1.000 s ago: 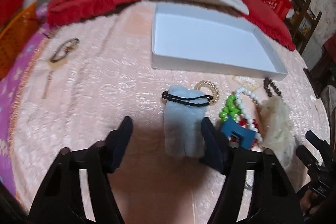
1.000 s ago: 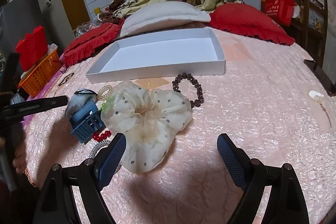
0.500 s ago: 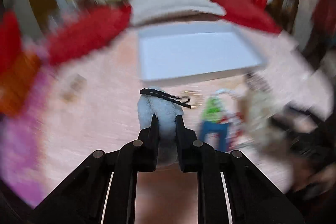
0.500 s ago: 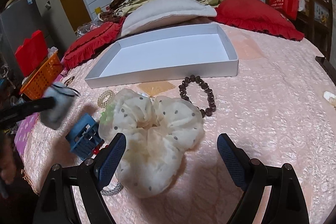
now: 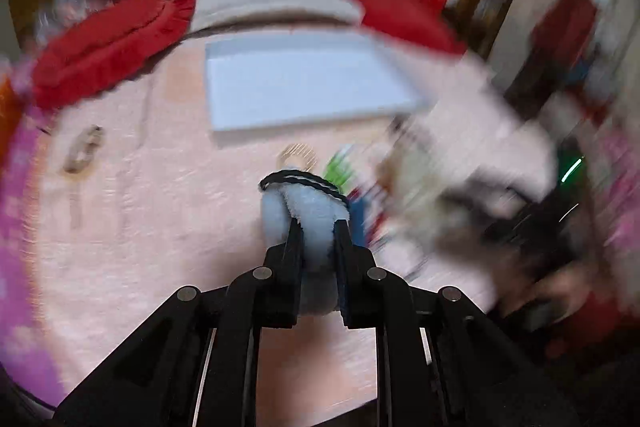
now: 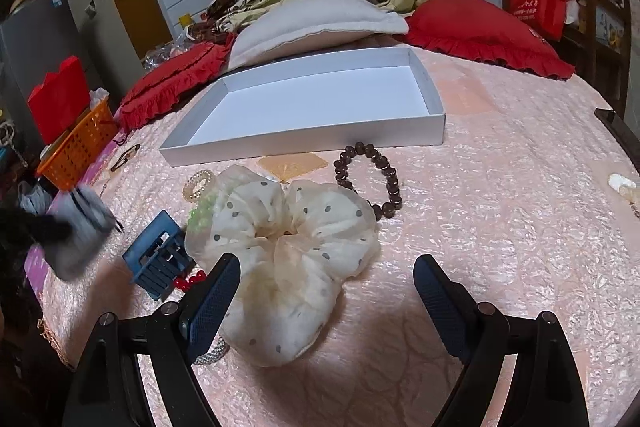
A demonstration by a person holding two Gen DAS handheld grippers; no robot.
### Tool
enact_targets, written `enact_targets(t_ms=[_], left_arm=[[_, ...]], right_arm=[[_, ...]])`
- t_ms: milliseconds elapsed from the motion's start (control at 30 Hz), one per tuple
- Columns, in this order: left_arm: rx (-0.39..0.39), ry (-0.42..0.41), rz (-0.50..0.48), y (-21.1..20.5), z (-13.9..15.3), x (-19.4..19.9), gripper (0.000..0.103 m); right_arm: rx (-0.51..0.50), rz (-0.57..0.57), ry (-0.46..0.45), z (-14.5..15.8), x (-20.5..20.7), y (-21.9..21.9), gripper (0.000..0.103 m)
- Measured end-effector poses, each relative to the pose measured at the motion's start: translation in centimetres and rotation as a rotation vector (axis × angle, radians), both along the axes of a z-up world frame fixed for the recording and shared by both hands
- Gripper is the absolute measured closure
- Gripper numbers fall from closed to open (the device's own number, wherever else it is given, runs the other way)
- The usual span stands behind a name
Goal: Organize jewelry
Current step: 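Lift the light-blue scrunchie with the left tool while the right tool grasps the cream scrunchie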
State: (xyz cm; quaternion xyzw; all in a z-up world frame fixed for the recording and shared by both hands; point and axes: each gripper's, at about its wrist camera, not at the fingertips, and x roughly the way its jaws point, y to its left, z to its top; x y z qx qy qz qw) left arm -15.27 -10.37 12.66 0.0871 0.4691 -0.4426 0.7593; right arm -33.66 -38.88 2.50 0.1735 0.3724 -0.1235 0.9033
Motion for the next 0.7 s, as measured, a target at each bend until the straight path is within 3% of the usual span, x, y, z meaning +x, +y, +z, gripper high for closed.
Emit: enact_targets(t_ms=[33, 67, 100, 133, 300, 467, 700], left_arm=[[0.046, 0.063, 0.031, -0.8, -1.0, 1.0, 0.09], [0.213, 0.115, 0.066, -1.9, -3.5, 1.7, 0.09], [0.289, 0.108, 0.063, -2.4, -4.5, 1.3, 0.091], [0.304, 0.094, 0.043, -2.6, -4.9, 0.8, 0.091], [0.195, 0.092, 0.034, -1.2, -3.5, -1.4, 0.091], [0.185, 0.023, 0.07, 0.2, -2.9, -3.2, 0.091], [0.111, -0.077, 0.156, 3.6, -2.3, -3.9, 0.09]], right_arm=[[0.007, -0.002, 0.003, -0.1, 0.0, -0.1, 0.015], [0.014, -0.004, 0.008, -0.1, 0.0, -0.1, 0.015], [0.019, -0.002, 0.009, -0.1, -0.1, -0.1, 0.015], [0.02, 0.001, 0.005, 0.1, -0.2, -0.1, 0.015], [0.03, 0.055, -0.036, 1.4, -0.1, 1.2, 0.015], [0.03, 0.167, -0.073, 3.4, 0.9, 4.0, 0.015], [-0.017, 0.059, -0.015, 1.6, -0.5, 1.0, 0.017]])
